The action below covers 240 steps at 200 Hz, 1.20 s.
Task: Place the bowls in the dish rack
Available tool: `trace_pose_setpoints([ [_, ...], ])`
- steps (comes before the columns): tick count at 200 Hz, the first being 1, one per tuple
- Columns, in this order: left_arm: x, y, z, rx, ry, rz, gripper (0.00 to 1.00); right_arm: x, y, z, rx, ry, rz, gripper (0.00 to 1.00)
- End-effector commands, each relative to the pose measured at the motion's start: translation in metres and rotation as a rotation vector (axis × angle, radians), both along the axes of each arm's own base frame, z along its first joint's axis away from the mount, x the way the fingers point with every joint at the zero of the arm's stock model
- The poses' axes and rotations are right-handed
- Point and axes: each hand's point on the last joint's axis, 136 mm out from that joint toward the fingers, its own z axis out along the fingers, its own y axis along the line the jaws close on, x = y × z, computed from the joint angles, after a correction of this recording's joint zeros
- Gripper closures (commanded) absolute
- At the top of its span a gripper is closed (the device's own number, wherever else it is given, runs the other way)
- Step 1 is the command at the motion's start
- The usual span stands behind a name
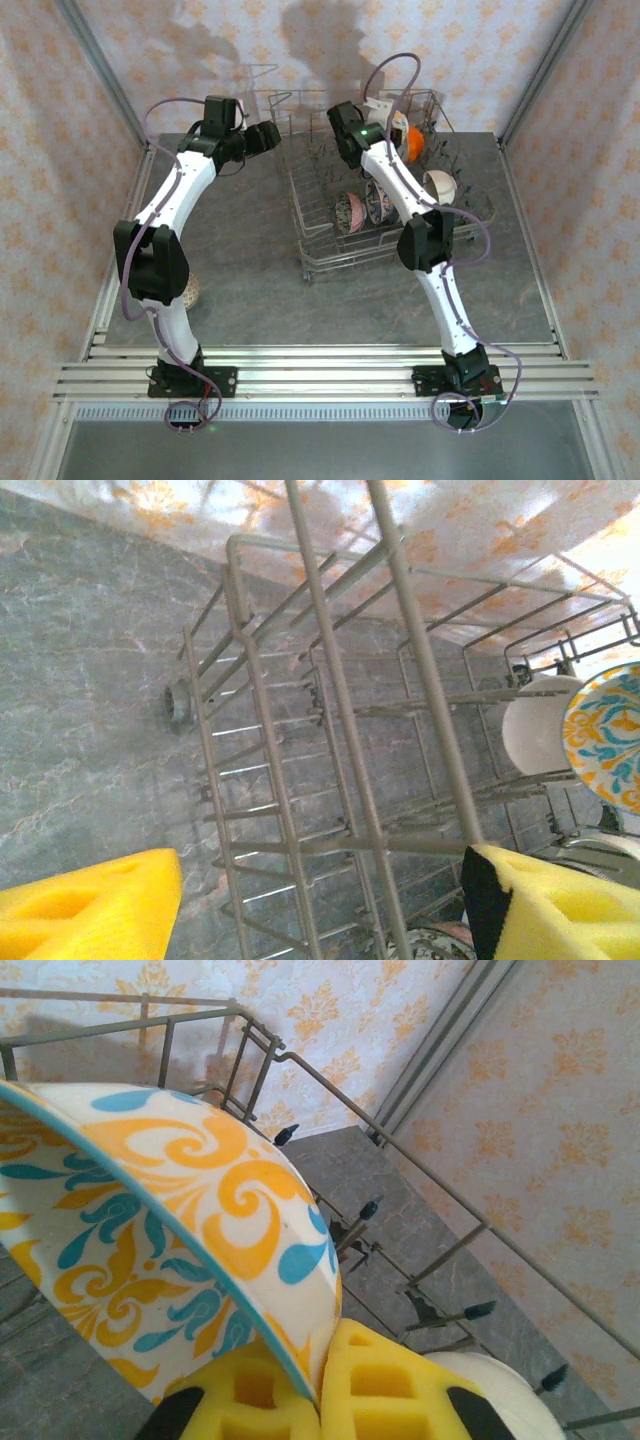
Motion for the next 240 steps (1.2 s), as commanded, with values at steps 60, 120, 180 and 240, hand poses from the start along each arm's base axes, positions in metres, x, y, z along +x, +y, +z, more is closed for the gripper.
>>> trace_pose_setpoints([
  [60, 0.002, 0.007, 0.006, 0.032, -0.006, 0.003, 0.27, 0.021, 0.004, -0.009, 0.053, -0.107, -0.026, 1.0],
  [120, 0.007, 0.011, -0.017, 0.052, 0.054, 0.019, 0.28, 0.024, 0.01, -0.043, 0.063, -0.057, -0.017, 0.92],
  [180, 0.003, 0.016, -0.018, 0.06, 0.068, 0.025, 0.29, 0.022, 0.023, -0.059, 0.105, -0.009, 0.021, 0.72],
  [240, -0.004, 0.019, -0.02, 0.055, 0.08, 0.035, 0.3, 0.02, 0.027, -0.05, 0.117, 0.012, 0.053, 0.32],
])
